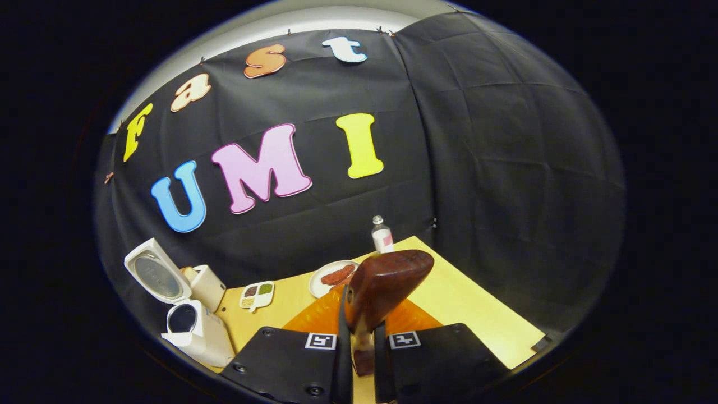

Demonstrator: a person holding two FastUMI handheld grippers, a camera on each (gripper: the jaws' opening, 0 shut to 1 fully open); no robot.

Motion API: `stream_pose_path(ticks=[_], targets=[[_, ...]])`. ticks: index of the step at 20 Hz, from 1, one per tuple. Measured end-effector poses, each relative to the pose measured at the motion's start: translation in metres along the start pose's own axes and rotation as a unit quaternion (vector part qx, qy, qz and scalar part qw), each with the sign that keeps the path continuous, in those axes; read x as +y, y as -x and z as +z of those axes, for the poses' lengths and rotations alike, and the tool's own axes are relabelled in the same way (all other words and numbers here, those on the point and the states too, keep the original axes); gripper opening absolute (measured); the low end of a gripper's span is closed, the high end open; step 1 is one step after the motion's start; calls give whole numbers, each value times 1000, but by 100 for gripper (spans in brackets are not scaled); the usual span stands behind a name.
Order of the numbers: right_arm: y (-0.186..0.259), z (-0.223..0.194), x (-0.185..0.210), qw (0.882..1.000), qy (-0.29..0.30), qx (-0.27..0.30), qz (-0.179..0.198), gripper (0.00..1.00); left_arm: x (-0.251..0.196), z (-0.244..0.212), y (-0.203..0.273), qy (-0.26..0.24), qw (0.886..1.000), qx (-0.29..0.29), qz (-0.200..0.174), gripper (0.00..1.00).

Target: Close the left gripper, press the button to open the rice cooker; take a wooden spoon from the chopstick holder with the right hand, scoop a spoonful of rice and pour it into the rice cooker, then put the wooden spoon back into the chopstick holder.

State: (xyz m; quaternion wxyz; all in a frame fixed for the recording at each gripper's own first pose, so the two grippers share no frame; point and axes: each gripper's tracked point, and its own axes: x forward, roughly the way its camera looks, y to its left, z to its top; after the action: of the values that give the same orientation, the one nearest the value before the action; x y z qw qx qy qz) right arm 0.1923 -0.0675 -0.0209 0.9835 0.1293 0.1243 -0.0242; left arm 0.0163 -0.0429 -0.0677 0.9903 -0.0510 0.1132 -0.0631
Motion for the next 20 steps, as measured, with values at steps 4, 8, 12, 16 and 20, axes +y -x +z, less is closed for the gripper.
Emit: stream_pose_path(ticks=[4, 8, 12, 16, 20], targets=[[20, -39, 53, 999, -14, 20, 42, 19, 21, -21, 15, 4, 1000, 18, 6, 96], [29, -83, 99, 995, -19, 52, 79, 19, 41, -28, 30, 15, 1000, 22, 13, 95], [32, -123, 128, 992, 2, 76, 100, 19, 53, -35, 37, 30, 999, 26, 18, 96], [26, -164, 134, 990, 46, 92, 96, 14, 66, -49, 40, 49, 998, 35, 23, 96], [20, -200, 130, 986, 103, 97, 82, 19, 80, -70, 37, 70, 995, 59, 33, 96]])
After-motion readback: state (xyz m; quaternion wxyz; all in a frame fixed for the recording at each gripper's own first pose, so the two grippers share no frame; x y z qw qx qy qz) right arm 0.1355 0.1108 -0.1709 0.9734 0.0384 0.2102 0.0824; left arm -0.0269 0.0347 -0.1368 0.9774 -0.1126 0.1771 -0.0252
